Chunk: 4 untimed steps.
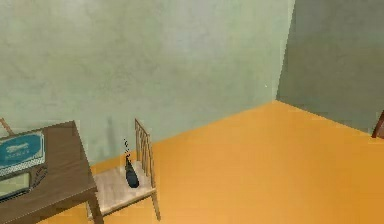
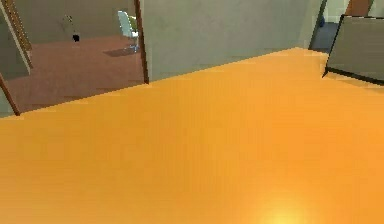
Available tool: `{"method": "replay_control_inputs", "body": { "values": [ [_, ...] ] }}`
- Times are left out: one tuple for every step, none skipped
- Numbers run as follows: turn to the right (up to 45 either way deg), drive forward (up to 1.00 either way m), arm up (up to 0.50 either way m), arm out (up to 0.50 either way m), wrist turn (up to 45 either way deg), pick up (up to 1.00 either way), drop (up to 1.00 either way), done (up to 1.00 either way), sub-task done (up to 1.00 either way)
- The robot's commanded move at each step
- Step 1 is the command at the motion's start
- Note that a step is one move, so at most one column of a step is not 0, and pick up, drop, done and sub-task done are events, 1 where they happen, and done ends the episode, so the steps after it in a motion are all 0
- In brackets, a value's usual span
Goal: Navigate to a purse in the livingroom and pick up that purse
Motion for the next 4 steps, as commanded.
{"method": "replay_control_inputs", "body": {
  "values": [
    [0.0, 1.0, 0.0, 0.0, 0.0, 0.0, 0.0, 0.0, 0.0],
    [0.0, 0.15, 0.0, 0.0, 0.0, 0.0, 0.0, 0.0, 0.0],
    [-27.0, 0.0, 0.0, 0.0, 0.0, 0.0, 0.0, 0.0, 0.0],
    [0.0, 0.5, 0.0, 0.0, 0.0, 0.0, 0.0, 0.0, 0.0]
  ]
}}
